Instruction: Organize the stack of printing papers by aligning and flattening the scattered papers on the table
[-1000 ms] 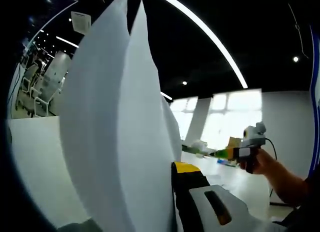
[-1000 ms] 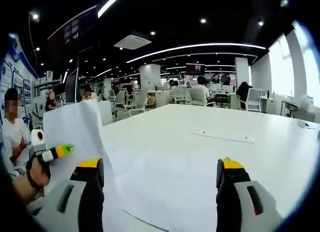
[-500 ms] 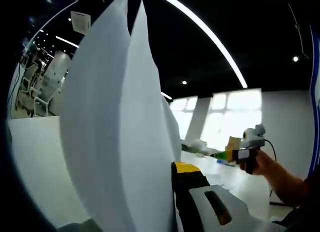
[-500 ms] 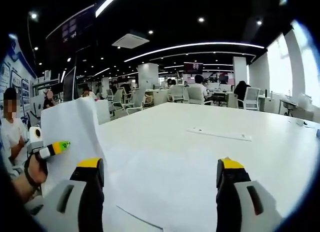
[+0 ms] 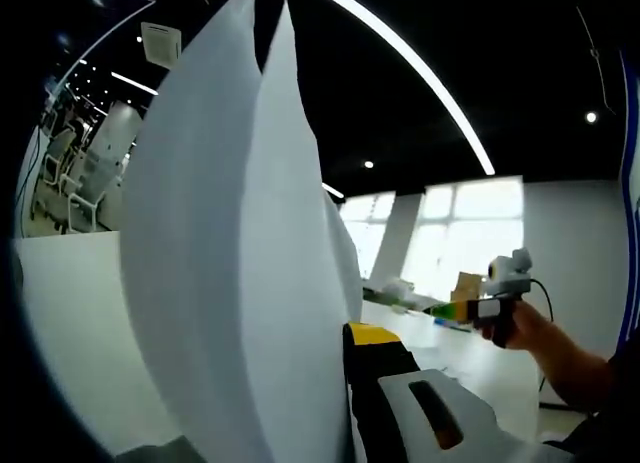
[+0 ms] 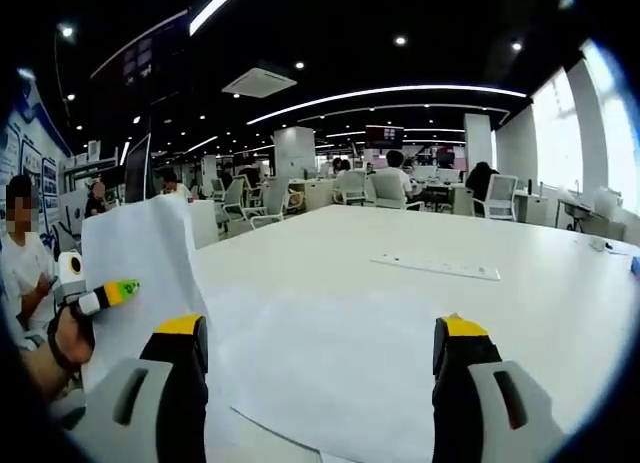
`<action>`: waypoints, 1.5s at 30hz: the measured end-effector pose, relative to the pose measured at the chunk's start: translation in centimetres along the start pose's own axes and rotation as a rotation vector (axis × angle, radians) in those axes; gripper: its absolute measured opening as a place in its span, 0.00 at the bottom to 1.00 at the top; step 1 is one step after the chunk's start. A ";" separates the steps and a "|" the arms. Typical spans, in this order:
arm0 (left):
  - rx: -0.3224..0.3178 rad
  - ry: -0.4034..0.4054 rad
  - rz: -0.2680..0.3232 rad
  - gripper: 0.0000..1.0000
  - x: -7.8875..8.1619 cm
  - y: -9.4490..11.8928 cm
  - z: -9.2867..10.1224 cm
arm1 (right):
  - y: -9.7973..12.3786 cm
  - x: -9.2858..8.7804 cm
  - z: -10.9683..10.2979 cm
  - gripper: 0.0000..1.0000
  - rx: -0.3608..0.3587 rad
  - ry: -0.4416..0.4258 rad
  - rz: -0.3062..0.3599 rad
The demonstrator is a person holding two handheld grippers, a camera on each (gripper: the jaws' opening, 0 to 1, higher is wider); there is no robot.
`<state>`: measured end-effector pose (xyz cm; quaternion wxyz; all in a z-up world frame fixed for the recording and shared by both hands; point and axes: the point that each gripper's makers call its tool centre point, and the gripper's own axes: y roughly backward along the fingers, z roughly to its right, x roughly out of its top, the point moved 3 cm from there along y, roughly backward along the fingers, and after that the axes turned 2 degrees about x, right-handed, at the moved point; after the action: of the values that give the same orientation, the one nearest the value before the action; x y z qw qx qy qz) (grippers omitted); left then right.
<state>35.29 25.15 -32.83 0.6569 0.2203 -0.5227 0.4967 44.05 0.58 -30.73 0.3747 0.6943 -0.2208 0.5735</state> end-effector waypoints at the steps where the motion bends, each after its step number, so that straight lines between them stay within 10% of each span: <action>1: 0.000 0.000 0.000 0.06 0.0 0.0 0.0 | 0.0 -0.1 0.1 0.88 -0.002 0.000 -0.001; 45: 0.008 -0.005 -0.005 0.06 -0.2 0.0 0.0 | 2.2 -1.6 3.4 0.88 -0.069 -0.021 -0.005</action>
<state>35.30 25.03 -32.96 0.6559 0.2255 -0.5218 0.4967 44.21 -3.63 -31.89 0.3976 0.6873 -0.2427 0.5574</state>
